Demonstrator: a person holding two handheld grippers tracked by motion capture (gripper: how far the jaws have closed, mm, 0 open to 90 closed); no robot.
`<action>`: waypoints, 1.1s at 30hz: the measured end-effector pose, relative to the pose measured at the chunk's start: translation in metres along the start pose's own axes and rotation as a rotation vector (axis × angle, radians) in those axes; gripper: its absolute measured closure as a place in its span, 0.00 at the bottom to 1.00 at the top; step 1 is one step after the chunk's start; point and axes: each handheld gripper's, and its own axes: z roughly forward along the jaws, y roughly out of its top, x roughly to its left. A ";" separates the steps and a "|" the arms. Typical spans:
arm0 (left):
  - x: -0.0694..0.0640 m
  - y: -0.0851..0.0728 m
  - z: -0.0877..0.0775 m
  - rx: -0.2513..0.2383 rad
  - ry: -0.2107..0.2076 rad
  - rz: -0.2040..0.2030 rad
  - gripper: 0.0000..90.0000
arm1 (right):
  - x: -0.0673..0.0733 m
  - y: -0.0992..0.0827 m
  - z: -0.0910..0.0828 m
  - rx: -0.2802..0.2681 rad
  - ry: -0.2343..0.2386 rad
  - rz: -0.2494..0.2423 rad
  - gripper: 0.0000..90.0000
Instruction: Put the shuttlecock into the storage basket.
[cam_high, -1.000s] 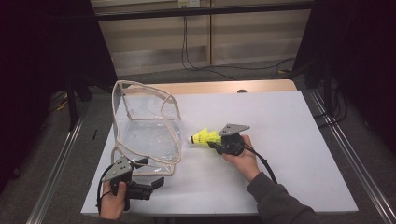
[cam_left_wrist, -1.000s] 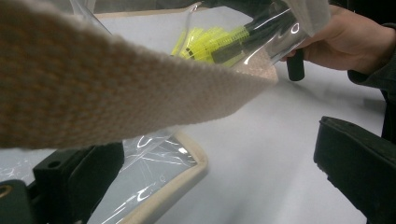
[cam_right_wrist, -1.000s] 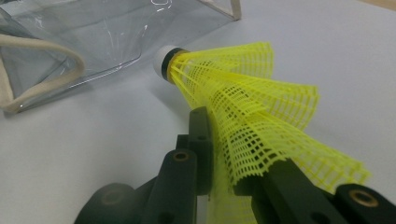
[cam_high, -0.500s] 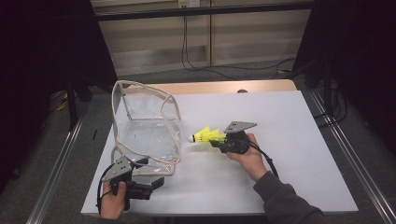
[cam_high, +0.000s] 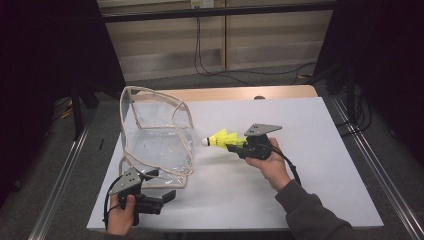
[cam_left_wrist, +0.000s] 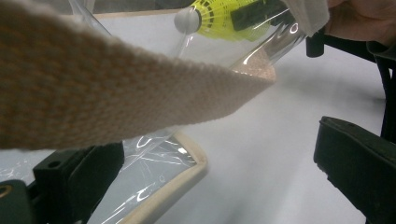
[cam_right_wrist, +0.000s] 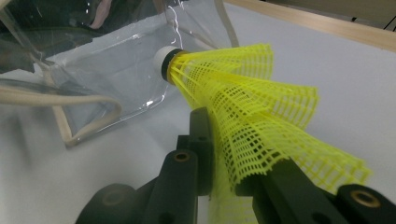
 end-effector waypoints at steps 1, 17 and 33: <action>0.000 0.000 0.000 -0.003 0.000 0.000 0.02 | 0.000 0.001 -0.001 -0.001 0.000 0.003 0.92; 0.000 0.000 0.000 -0.002 0.001 0.001 0.02 | 0.008 0.027 -0.011 -0.067 0.012 -0.004 0.92; 0.000 0.000 -0.001 -0.002 -0.001 0.000 0.02 | 0.016 0.047 -0.012 -0.085 0.016 -0.008 0.92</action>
